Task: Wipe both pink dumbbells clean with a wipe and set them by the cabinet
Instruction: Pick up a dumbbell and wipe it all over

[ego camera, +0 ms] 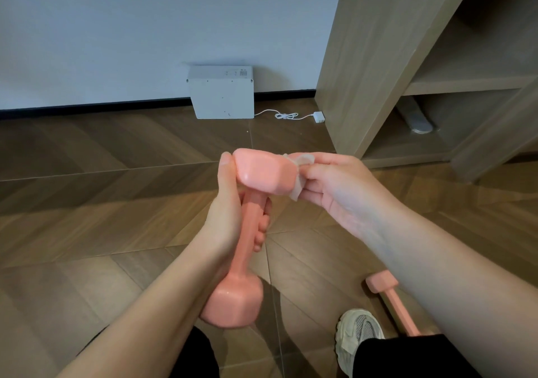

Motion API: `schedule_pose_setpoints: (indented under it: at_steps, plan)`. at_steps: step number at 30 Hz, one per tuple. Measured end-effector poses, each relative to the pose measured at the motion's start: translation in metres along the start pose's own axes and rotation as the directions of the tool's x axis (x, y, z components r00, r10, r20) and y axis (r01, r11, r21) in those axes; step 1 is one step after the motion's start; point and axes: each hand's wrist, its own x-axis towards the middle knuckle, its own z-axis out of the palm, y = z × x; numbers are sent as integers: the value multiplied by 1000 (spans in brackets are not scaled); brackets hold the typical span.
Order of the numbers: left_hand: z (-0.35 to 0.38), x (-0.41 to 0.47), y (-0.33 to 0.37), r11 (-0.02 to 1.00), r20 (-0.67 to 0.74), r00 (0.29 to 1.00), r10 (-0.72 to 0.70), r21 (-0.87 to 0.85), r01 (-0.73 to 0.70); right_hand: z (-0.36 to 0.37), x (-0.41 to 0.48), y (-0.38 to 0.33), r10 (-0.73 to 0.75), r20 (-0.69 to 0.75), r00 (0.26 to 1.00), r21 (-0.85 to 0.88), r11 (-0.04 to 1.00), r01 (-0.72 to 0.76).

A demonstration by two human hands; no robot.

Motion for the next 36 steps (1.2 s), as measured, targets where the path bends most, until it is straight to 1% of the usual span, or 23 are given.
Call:
schedule_pose_setpoints:
  at_steps: [1, 3, 5, 6, 7, 11, 14, 16, 17, 19, 20, 21, 22, 23, 24, 25, 26, 27, 28, 29, 31, 33, 36]
  plan:
    - [-2, 2, 0, 998, -12, 1000, 19, 57, -18, 0, -1, -1, 2, 10, 1000, -12, 1000, -2]
    - [-4, 4, -3, 984, -1, 998, 59, 167, -58, 1, -6, -4, 9, 124, 992, -80, 997, 1]
    - [-5, 6, -5, 962, 55, 995, 85, 256, -97, 6, -6, -5, 70, 238, 969, -151, 988, -34]
    - [-6, 8, -6, 945, 92, 992, 91, 306, -115, 11, -5, -8, 140, 284, 949, -134, 985, -106]
    - [-7, 10, -6, 922, 127, 988, 91, 363, -132, 12, -3, -7, 180, 311, 933, -229, 967, -110]
    - [-13, 25, -2, 843, 222, 975, 27, 519, -142, -2, 1, 6, 169, 312, 935, -456, 890, -9]
    - [-11, 31, 2, 789, 199, 979, 39, 595, -152, -8, 6, 16, 163, 185, 969, -423, 903, -71]
    - [-9, 32, 3, 660, 136, 978, 158, 722, -208, -7, 8, 20, 154, 105, 982, -370, 923, -105]
    - [-9, 32, 2, 560, 99, 950, 296, 788, -257, -6, 9, 22, 162, 60, 985, -335, 933, -133]
    - [-12, 26, 0, 424, 31, 786, 618, 829, -366, -10, 10, 24, 197, -51, 979, -235, 951, -204]
    - [-13, 20, -1, 413, -1, 688, 725, 801, -434, -13, 9, 23, 213, -107, 971, -176, 957, -230]
    - [-15, 17, -3, 428, -26, 644, 764, 767, -478, -14, 8, 21, 222, -153, 963, -113, 964, -240]
    - [-16, 14, -6, 486, -42, 667, 744, 719, -496, -14, 7, 19, 225, -183, 957, -46, 970, -237]
    - [-15, 11, -7, 599, -53, 765, 641, 657, -457, -15, 6, 16, 234, -196, 952, 28, 972, -233]
    - [-14, 10, -8, 732, -46, 884, 465, 581, -355, -14, 6, 15, 247, -201, 948, 109, 967, -229]
    - [-13, 10, -8, 840, -33, 963, 268, 496, -217, -13, 6, 13, 263, -199, 944, 191, 955, -226]
    - [-12, 11, -7, 908, -11, 993, 114, 408, -99, -11, 5, 12, 284, -184, 941, 269, 935, -230]
    - [-10, 12, -5, 961, 14, 999, 35, 273, -37, -8, 4, 11, 311, -151, 938, 338, 908, -247]
    - [-8, 17, -2, 997, 35, 998, 43, 62, -45, -5, 2, 12, 340, -100, 935, 397, 875, -276]
    - [-5, 21, 3, 976, 31, 993, 115, -187, -107, 0, 0, 13, 360, -37, 932, 441, 843, -308]
    - [-3, 26, 17, 777, -77, 963, 258, -576, -254, 10, -5, 17, 360, 97, 928, 485, 797, -360]
    - [-5, 26, 27, 620, -153, 937, 314, -714, -325, 18, -10, 22, 317, 181, 931, 446, 817, -365]
    - [-15, 24, 26, 544, -196, 948, 249, -782, -304, 26, -14, 26, 174, 195, 965, 222, 951, -217]
